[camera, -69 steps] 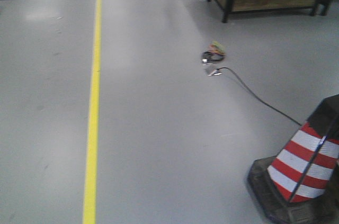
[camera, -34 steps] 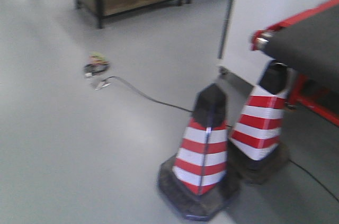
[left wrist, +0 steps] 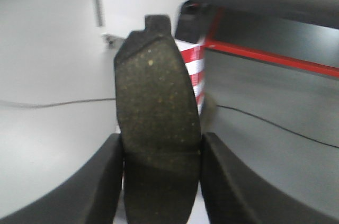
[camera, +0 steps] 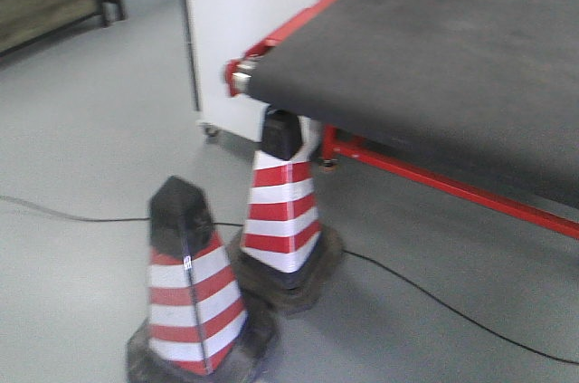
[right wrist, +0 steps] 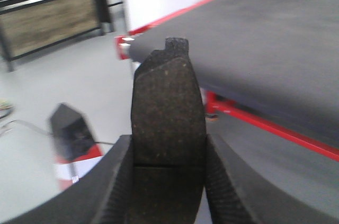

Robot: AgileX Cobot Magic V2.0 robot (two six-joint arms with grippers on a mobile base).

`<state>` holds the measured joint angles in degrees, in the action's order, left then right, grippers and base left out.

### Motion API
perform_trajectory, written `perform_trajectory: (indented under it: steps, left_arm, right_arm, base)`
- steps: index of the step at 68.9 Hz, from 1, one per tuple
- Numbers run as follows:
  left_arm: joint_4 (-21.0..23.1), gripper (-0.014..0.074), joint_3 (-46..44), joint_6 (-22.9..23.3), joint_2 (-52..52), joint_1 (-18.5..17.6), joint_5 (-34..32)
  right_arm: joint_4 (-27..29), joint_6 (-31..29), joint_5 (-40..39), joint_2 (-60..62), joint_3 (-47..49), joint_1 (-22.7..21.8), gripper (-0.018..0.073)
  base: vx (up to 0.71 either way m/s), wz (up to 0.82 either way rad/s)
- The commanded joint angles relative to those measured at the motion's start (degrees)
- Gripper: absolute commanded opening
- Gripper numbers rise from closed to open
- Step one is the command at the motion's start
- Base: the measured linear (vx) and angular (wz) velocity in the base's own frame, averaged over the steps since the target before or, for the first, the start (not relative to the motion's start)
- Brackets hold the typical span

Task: Move and align brake pads A on conveyor
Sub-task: 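Drive past the striped cones toward the black conveyor belt, then drive up to the conveyor belt holding both pads above it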

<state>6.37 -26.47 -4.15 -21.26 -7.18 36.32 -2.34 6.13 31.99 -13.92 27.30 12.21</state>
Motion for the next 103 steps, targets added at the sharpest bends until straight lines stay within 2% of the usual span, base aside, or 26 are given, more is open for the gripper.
perform_trajectory:
  steps: [1,45,103]
  left_arm:
    - [0.83,-0.0006,-1.67,0.25,-0.59,-0.27,-5.25]
    - [0.83,-0.0006,-1.67,0.25,-0.59,-0.27,-5.25]
    - [0.83,-0.0006,-1.67,0.25,-0.59,-0.27,-5.25]
  right_arm:
    - [-0.40,-0.32,-5.43,-0.69,1.64,-0.21,-0.0011]
    - [-0.40,-0.32,-5.43,-0.69,1.64,-0.21,-0.0011]
    - [-0.40,-0.32,-5.43,-0.69,1.64,-0.21,-0.0011]
  base:
    - [0.16,-0.72]
    - [0.08,-0.67]
    - [0.17,-0.15]
